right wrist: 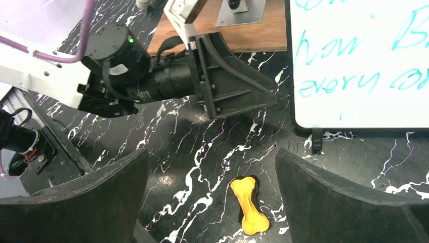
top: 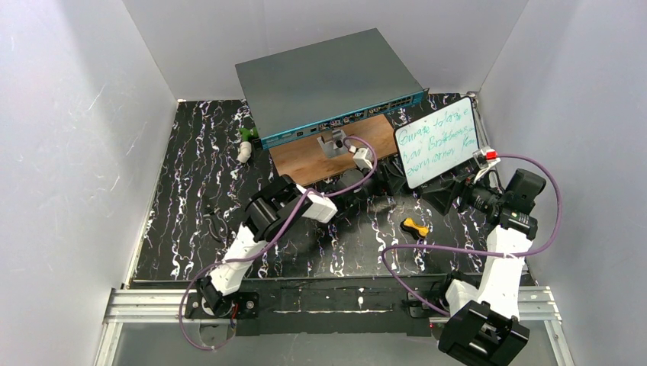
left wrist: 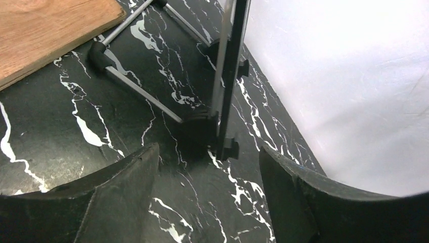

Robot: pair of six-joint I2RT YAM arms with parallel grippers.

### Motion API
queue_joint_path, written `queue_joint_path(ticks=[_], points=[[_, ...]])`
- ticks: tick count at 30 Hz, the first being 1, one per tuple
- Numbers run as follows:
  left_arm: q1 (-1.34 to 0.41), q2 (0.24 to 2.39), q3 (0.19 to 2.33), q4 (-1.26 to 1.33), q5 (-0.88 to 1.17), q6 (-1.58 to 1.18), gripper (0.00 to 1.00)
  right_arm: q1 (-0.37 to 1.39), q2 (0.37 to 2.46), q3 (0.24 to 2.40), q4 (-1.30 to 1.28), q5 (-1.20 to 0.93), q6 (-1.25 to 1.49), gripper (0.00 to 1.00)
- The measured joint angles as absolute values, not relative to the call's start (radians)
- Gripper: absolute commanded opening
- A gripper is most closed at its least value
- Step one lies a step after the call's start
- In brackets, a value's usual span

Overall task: Erase the whiteboard
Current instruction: Pick up the whiteboard from the whiteboard stand.

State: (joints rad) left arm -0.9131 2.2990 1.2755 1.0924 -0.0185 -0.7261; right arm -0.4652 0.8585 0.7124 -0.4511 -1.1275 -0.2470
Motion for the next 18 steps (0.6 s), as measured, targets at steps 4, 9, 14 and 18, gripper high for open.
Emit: queue_joint_path(ticks=[4,9,14,18], points=[[-0.913,2.354,1.341,1.075,-0.010,-0.735,0.58,-0.466,0.859,0.718,-0.464,-1.127,-0.256,0.98],[-0.913,2.419,1.458,1.069,0.020,-0.754,0.49,-0.466,0.859,0.728,-0.471,-1.126,-0.266,0.98],[-0.913,2.481,1.554,1.050,0.039,-0.760,0.39,-0.466,0.860,0.732,-0.472,-1.125,-0.266,0.98],[-0.912,2.505,1.602,1.018,0.045,-0.759,0.29,-0.466,0.866,0.739,-0.474,-1.125,-0.268,0.98]])
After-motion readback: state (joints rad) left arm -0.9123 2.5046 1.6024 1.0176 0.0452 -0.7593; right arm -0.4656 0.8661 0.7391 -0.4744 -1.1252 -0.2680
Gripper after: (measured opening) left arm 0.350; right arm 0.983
